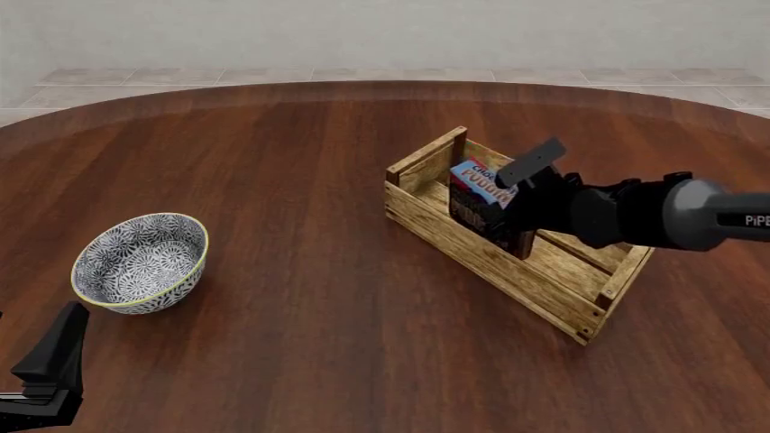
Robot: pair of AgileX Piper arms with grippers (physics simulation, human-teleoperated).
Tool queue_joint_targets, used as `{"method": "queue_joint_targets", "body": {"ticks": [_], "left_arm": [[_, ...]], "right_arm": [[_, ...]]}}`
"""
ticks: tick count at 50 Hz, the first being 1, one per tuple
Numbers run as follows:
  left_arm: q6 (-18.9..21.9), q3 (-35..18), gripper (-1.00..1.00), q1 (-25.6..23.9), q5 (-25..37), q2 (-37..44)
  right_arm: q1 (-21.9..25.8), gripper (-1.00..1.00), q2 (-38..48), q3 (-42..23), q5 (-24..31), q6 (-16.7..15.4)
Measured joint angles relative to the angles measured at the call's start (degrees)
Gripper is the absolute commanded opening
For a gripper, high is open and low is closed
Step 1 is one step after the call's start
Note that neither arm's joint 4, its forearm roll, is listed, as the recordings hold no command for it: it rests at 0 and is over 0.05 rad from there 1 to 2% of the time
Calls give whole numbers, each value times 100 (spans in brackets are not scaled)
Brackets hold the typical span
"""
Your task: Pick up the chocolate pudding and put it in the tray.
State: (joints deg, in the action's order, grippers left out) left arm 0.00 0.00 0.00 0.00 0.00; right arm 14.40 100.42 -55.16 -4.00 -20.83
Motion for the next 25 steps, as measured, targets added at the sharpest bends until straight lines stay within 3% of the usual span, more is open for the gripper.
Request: {"method": "queue_joint_targets", "body": {"ticks": [25], "left_arm": [[0, 0, 100, 0, 0, 0]], "right_arm": [[-76, 100, -180, -119, 276, 290]]}}
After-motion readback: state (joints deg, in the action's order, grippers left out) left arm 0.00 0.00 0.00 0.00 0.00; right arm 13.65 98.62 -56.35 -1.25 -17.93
